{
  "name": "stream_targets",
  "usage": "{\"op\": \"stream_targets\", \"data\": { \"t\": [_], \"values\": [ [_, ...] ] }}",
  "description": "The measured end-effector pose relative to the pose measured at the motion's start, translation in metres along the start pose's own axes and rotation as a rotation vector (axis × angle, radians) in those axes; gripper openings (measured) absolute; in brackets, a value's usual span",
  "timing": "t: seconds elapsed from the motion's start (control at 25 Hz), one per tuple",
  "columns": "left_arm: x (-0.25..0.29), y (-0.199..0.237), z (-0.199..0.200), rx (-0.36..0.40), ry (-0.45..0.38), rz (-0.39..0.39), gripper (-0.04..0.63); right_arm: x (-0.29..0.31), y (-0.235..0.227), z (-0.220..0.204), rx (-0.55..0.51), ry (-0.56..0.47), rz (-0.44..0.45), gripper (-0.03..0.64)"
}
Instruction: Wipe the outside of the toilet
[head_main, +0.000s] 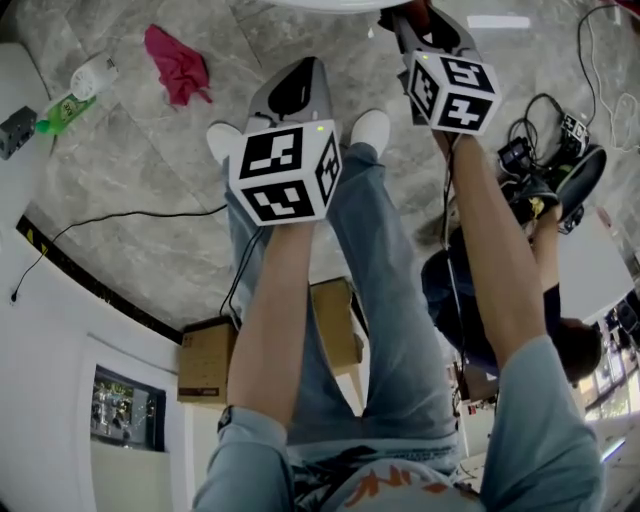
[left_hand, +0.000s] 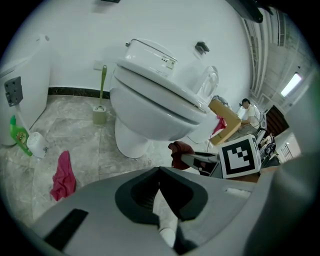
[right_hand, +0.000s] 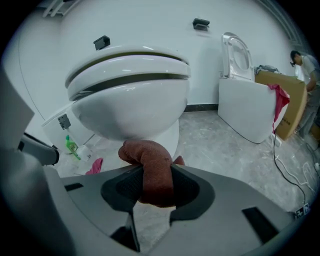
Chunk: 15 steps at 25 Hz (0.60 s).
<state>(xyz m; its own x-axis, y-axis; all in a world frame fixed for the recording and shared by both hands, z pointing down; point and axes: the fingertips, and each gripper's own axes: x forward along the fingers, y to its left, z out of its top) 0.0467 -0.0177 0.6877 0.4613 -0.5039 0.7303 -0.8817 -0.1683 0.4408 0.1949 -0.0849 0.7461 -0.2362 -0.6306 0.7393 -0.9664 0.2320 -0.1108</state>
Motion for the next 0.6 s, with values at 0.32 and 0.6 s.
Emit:
{"op": "stream_targets", "data": {
  "t": [0.32, 0.6],
  "values": [
    [-0.022, 0.05, -0.013, 0.024, 0.008, -0.018, -0.002, 0.0, 0.072, -0.02, 0.02, -0.002, 0.041, 0.149],
    [-0.039, 0.127, -0.018, -0.007, -0.035, 0.029, -0.002, 0.03, 0.146, -0.026, -0.004, -0.023, 0.116, 0.149]
  ]
}}
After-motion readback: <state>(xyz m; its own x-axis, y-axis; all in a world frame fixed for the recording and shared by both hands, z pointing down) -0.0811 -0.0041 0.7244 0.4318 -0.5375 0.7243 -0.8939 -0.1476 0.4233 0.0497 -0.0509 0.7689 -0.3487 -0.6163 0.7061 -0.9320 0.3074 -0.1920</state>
